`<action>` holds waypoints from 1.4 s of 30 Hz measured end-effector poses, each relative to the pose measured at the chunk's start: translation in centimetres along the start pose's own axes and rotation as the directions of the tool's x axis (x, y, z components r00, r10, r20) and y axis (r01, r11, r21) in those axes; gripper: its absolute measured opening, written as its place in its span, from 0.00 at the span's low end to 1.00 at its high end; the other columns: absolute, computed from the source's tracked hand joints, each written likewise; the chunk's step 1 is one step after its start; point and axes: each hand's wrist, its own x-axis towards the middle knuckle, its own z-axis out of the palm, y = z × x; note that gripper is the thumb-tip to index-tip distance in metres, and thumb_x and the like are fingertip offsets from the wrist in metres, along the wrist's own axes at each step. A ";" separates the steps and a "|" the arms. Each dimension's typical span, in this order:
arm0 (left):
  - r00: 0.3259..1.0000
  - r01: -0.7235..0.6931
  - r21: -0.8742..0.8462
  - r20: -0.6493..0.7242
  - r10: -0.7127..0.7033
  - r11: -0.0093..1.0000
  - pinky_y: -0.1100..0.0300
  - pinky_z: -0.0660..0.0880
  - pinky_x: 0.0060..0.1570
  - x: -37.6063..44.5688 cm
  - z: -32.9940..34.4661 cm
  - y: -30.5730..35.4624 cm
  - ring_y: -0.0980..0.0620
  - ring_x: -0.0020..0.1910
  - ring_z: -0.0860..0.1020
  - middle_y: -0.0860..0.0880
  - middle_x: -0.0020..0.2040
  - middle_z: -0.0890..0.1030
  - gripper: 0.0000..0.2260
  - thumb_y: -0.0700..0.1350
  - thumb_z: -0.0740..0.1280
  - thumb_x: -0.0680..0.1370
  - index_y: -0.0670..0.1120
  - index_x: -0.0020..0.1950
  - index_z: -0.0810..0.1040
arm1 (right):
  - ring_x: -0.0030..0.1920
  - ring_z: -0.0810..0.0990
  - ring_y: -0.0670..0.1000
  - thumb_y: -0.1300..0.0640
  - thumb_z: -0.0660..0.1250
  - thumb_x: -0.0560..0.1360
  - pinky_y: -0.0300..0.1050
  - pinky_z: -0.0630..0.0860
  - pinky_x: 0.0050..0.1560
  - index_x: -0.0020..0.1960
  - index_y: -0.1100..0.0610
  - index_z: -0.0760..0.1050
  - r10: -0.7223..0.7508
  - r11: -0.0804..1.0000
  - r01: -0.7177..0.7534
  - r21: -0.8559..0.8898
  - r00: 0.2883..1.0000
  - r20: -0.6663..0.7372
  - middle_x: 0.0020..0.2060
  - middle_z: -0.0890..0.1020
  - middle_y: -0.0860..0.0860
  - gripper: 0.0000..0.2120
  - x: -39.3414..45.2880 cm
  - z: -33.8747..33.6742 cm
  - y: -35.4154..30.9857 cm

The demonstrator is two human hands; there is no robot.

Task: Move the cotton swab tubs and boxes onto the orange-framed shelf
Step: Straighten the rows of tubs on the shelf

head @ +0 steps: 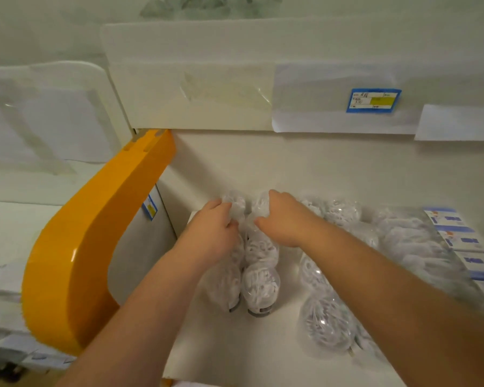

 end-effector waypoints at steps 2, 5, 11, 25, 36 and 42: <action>0.997 0.054 -0.001 0.045 -0.054 0.999 0.56 0.66 0.61 1.2 0.1 0.1 0.44 0.67 0.68 0.44 0.69 0.68 0.18 0.45 0.58 0.80 0.40 0.68 0.69 | 0.49 0.78 0.59 0.51 0.65 0.75 0.47 0.73 0.38 0.61 0.58 0.68 0.019 1.000 -0.019 -0.007 0.999 0.032 0.56 0.74 0.57 0.18 0.9 0.1 0.0; 0.995 0.088 -0.045 0.047 -0.086 0.995 0.64 0.62 0.54 2.2 0.4 0.1 0.47 0.68 0.67 0.44 0.70 0.68 0.19 0.45 0.60 0.80 0.40 0.69 0.68 | 0.47 0.79 0.57 0.49 0.65 0.74 0.47 0.73 0.34 0.57 0.58 0.71 0.003 0.999 0.000 -0.032 0.997 0.079 0.51 0.78 0.57 0.16 1.6 0.2 0.3; 0.996 0.092 -0.095 0.004 -0.092 0.991 0.62 0.66 0.59 2.8 0.8 -0.5 0.47 0.65 0.71 0.45 0.70 0.69 0.21 0.46 0.63 0.79 0.41 0.71 0.68 | 0.49 0.80 0.57 0.52 0.63 0.79 0.48 0.76 0.44 0.56 0.61 0.75 -0.065 0.996 0.072 -0.061 0.991 0.121 0.49 0.80 0.56 0.13 1.2 -0.4 -0.2; 0.995 0.103 -0.188 0.029 -0.099 0.977 0.64 0.65 0.56 2.8 0.2 -0.4 0.48 0.65 0.72 0.44 0.67 0.73 0.19 0.42 0.63 0.78 0.41 0.69 0.71 | 0.42 0.75 0.53 0.50 0.66 0.78 0.41 0.68 0.34 0.52 0.59 0.72 -0.094 0.986 0.115 -0.118 0.981 0.172 0.43 0.77 0.54 0.12 -0.7 -1.4 -0.1; 0.992 0.119 -0.181 0.058 -0.110 0.976 0.51 0.76 0.50 0.4 0.2 -0.7 0.49 0.53 0.77 0.49 0.56 0.77 0.10 0.47 0.60 0.78 0.45 0.57 0.73 | 0.37 0.72 0.51 0.54 0.65 0.79 0.43 0.66 0.32 0.51 0.59 0.71 -0.071 0.987 0.091 -0.132 0.987 0.147 0.39 0.73 0.52 0.08 -1.8 -0.9 -0.5; 0.995 0.088 -0.089 0.044 -0.085 0.992 0.60 0.64 0.59 -4.6 0.2 0.1 0.53 0.69 0.65 0.52 0.73 0.63 0.21 0.50 0.58 0.81 0.48 0.74 0.62 | 0.52 0.79 0.53 0.46 0.64 0.79 0.49 0.77 0.50 0.63 0.57 0.70 -0.141 0.972 0.159 -0.174 0.984 0.111 0.56 0.76 0.53 0.18 -6.2 -1.5 -0.2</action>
